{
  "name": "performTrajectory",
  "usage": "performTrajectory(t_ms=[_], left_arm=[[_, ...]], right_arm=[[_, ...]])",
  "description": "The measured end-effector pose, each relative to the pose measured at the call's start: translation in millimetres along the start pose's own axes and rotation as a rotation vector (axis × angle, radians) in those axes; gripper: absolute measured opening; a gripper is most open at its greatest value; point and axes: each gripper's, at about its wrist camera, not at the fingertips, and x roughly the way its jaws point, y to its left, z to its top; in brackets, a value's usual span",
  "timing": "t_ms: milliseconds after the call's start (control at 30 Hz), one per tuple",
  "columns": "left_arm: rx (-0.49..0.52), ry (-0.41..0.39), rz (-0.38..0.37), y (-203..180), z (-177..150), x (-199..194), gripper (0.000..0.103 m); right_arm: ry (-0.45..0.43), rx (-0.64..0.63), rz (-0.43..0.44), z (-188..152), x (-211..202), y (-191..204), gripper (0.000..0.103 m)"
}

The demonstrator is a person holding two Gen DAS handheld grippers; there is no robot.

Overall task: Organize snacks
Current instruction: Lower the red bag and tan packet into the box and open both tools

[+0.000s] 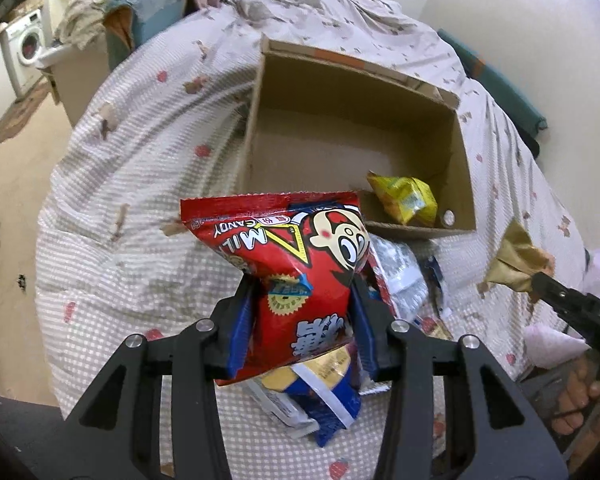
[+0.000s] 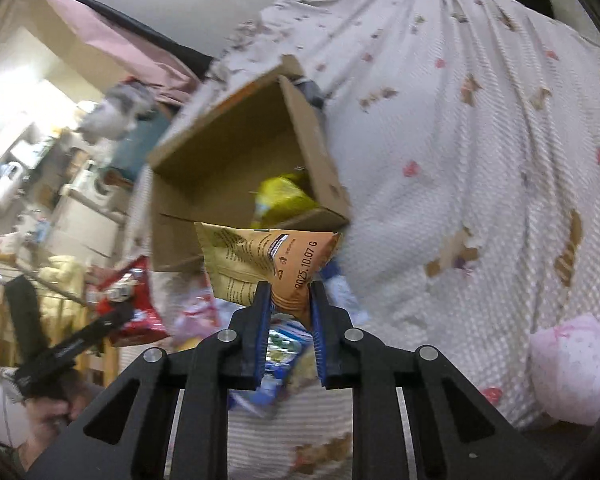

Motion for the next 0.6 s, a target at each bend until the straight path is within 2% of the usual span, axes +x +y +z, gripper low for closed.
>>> performTrajectory(t_ms=[233,333,600], left_arm=[[0.007,-0.06,0.05,4.3,7.0,-9.7,0.038],[0.016,-0.057,0.048,2.7,13.8,-9.6,0.037],[0.087,-0.086,0.07,-9.4,51.5,-7.6,0.037]], right_arm=[[-0.005,-0.024,0.066,6.7,14.5,14.9,0.02],[-0.008,-0.038,0.096,14.2,23.5,23.4,0.02],[-0.007,-0.099,0.117,39.7,43.3,41.2,0.02]])
